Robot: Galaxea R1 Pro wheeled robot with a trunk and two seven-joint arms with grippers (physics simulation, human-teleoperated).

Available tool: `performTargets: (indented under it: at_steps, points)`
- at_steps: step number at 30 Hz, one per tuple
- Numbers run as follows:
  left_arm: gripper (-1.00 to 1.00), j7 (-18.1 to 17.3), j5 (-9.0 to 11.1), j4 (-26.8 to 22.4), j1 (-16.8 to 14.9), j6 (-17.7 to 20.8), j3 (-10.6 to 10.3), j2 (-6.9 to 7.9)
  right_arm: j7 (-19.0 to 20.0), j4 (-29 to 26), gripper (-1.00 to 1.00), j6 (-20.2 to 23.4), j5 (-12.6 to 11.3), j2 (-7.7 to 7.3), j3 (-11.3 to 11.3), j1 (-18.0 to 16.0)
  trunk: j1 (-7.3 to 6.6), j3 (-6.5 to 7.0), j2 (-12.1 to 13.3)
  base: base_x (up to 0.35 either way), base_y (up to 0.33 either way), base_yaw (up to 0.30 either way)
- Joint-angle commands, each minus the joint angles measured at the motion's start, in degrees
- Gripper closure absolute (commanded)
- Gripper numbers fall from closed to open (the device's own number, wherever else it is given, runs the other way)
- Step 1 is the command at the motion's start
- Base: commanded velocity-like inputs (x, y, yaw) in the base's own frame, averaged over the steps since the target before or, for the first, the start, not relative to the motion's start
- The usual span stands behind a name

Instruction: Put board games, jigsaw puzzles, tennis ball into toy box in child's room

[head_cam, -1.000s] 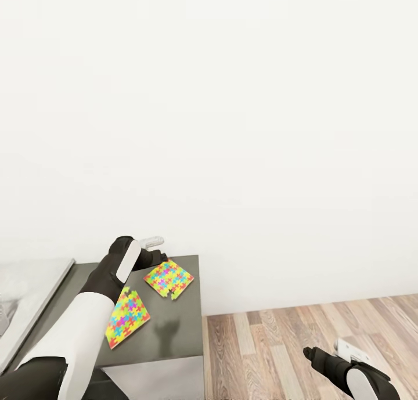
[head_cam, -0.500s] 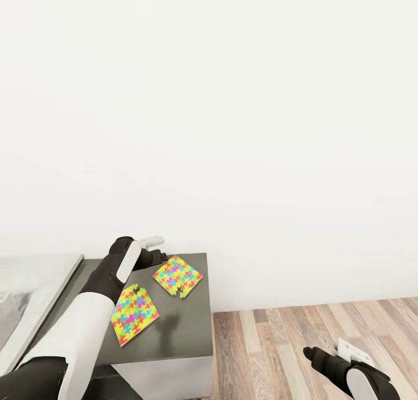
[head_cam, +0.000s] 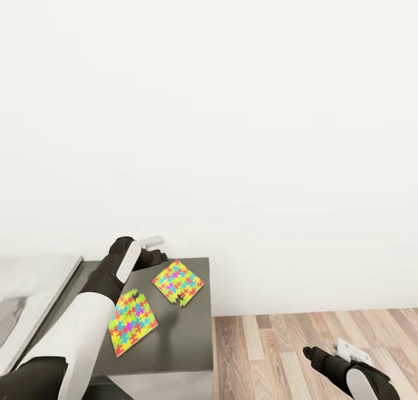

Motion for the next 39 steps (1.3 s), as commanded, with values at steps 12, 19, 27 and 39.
performTargets:
  at_steps: [12,19,27,39]
  points:
    - [-1.0,0.54,0.54,-0.03,-0.05,0.14,0.02,-0.03,-0.54,0.04,-1.0,0.21,-0.61,-0.02,-0.01,-0.06,0.05,-1.1,-0.13,0.037,0.0,0.13]
    - [-1.0,0.54,0.58,-0.02,-0.05,-0.41,0.02,-0.03,-0.54,0.1,-1.0,0.21,-0.61,-0.02,-0.01,-0.04,0.05,-1.68,-0.13,0.001,0.0,0.136]
    - [-1.0,0.54,0.63,-0.05,-0.05,-0.97,-1.0,-0.03,-0.42,0.28,-1.0,0.19,-0.61,-0.09,-0.01,-0.02,0.05,-2.28,-0.13,0.053,-0.14,0.027]
    - [-1.0,0.49,0.63,-0.02,-0.05,-1.31,-1.64,-0.03,-0.3,0.61,-1.0,0.13,-0.6,-0.11,-0.01,-0.03,0.05,-2.4,-0.13,0.009,-0.027,-0.169]
